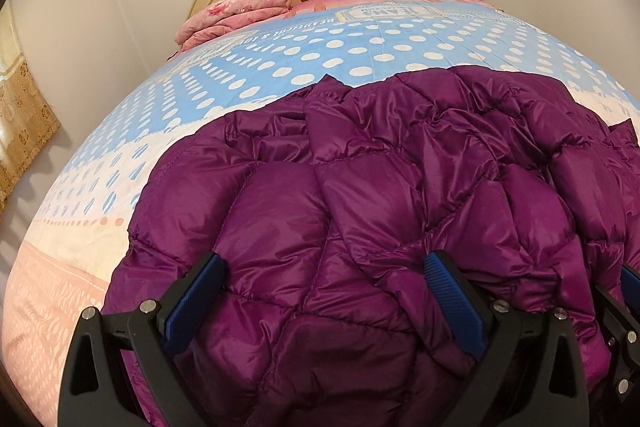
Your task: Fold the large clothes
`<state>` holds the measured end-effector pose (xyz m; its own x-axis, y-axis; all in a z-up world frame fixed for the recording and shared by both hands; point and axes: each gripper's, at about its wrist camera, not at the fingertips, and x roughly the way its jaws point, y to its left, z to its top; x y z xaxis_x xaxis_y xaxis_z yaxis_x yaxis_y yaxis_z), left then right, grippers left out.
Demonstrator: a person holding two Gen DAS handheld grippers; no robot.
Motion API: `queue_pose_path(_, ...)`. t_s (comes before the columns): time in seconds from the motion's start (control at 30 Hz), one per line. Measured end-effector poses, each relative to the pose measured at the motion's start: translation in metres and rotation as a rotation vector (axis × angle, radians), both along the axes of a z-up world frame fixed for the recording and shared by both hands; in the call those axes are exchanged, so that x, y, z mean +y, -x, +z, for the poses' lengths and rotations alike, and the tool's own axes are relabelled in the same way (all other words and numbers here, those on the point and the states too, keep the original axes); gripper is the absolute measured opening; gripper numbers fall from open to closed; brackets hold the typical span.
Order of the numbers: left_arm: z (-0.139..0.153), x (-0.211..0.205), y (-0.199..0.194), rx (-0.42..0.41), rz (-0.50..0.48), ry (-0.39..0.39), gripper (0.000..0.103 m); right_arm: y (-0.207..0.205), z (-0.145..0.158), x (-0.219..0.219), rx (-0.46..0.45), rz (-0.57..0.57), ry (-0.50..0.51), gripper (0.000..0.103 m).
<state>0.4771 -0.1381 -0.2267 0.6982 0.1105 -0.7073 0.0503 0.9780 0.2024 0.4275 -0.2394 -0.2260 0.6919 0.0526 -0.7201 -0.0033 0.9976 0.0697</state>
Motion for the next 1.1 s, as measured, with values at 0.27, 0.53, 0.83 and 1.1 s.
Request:
queue_pose_path(0.27,0.0,0.0,0.0,0.001,0.0,0.001,0.101,-0.004,0.0,0.0,0.0,-0.001,-0.001,0.034)
queue_pose_path(0.53,0.004,0.002,-0.002,0.015,-0.006,-0.009,0.102,-0.004,0.001,0.002,0.007,-0.001,0.011,0.034)
queue_pose_path(0.83,0.074,0.102,0.126,-0.063,-0.059,0.059,0.101,0.106,0.048,-0.053,0.037,-0.074,-0.073,0.08)
queue_pose_path(1.1,0.022,0.185,0.26,0.028,0.038,0.15,0.101,0.261,0.02,-0.093,0.127,-0.216,-0.115,0.084)
